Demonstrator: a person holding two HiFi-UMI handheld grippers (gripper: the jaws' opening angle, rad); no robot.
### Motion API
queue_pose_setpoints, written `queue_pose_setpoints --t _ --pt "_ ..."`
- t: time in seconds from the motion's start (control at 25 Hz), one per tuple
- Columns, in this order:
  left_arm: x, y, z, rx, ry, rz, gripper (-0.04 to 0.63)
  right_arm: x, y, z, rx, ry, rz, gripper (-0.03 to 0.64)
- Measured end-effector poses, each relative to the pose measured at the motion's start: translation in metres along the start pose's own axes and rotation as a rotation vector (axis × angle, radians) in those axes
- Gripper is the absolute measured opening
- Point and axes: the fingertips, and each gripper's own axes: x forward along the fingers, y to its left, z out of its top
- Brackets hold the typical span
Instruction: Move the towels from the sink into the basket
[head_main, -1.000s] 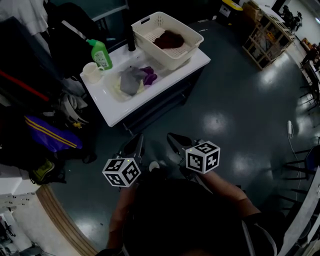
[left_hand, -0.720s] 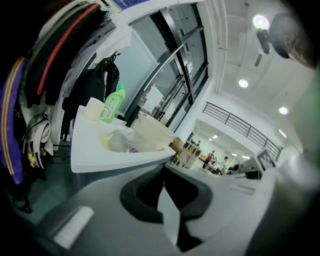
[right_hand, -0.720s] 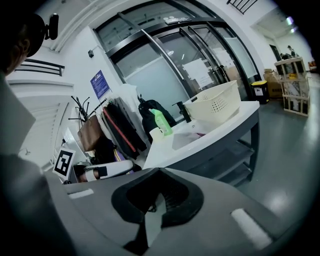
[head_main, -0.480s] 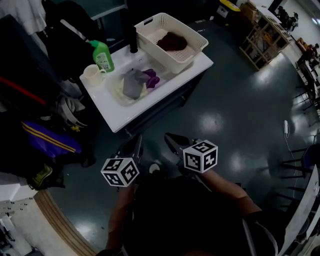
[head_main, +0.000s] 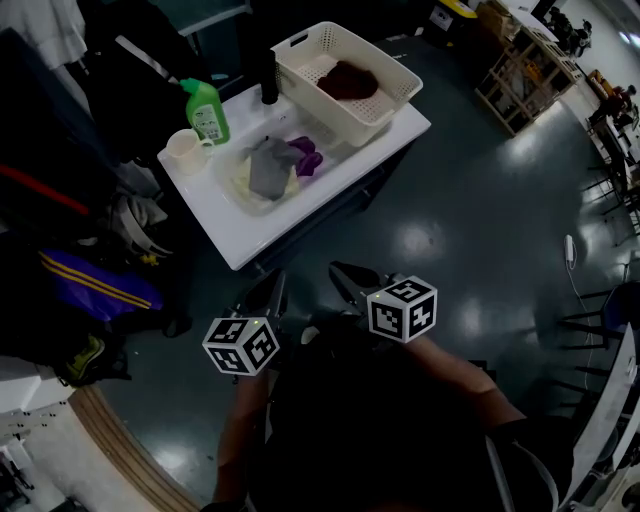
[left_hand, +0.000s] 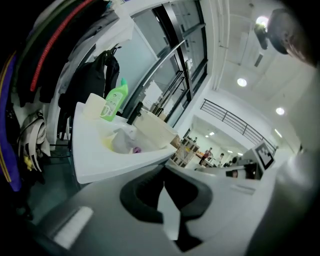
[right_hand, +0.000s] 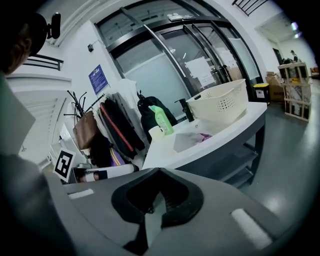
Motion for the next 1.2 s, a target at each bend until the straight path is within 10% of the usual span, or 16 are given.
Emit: queue_pose_setpoints --t 1.2 --pt "0.087 0.041 0.062 0.021 -0.030 0.107 0.006 0.083 -0.066 0.082 -0.059 0.046 0.115 -0.002"
